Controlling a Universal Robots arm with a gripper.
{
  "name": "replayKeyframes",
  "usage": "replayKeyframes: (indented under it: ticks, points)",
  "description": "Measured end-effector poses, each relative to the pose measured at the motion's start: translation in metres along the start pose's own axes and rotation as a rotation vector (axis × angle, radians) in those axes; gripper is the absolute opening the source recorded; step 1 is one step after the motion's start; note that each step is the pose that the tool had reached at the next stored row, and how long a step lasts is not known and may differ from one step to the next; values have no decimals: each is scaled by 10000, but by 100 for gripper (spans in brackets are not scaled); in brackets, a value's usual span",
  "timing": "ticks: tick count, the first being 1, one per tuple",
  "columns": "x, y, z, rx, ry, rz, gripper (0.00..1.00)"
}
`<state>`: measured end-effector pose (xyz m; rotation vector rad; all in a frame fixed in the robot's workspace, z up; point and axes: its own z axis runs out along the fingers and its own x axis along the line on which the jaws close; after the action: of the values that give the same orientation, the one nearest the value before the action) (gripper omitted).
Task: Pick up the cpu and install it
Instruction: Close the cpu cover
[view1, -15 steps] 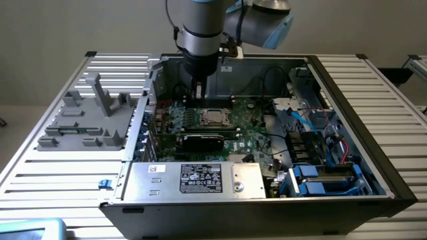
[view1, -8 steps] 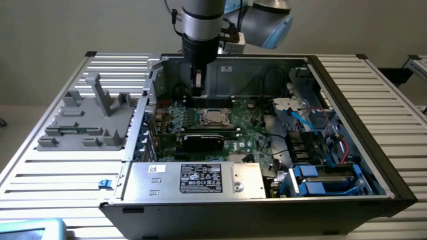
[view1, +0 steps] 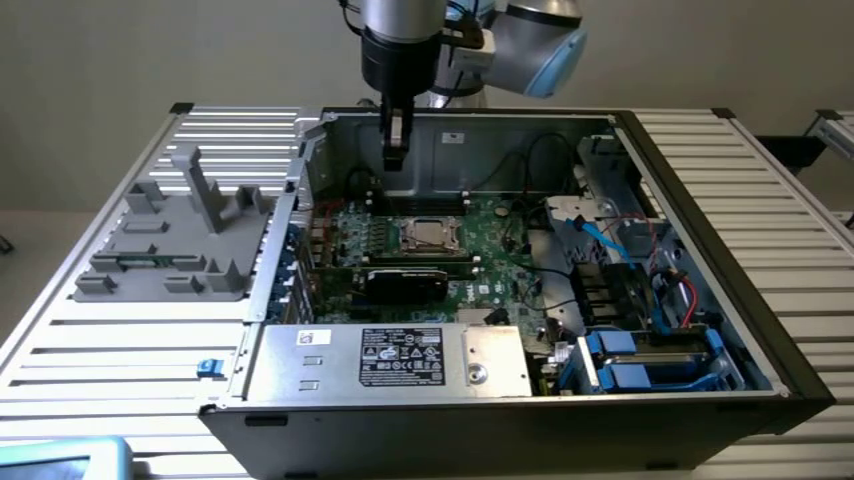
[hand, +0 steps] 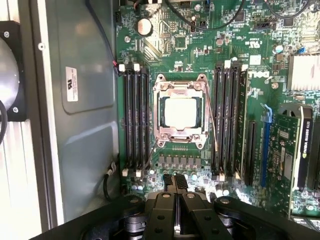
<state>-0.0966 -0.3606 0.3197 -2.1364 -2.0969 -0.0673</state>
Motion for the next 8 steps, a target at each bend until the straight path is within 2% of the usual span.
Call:
replayKeyframes:
  ticks: [4, 8]
  points:
    - [10, -9, -132, 2, 19, -1, 11]
    - [9, -13, -171, 1, 47, -2, 11]
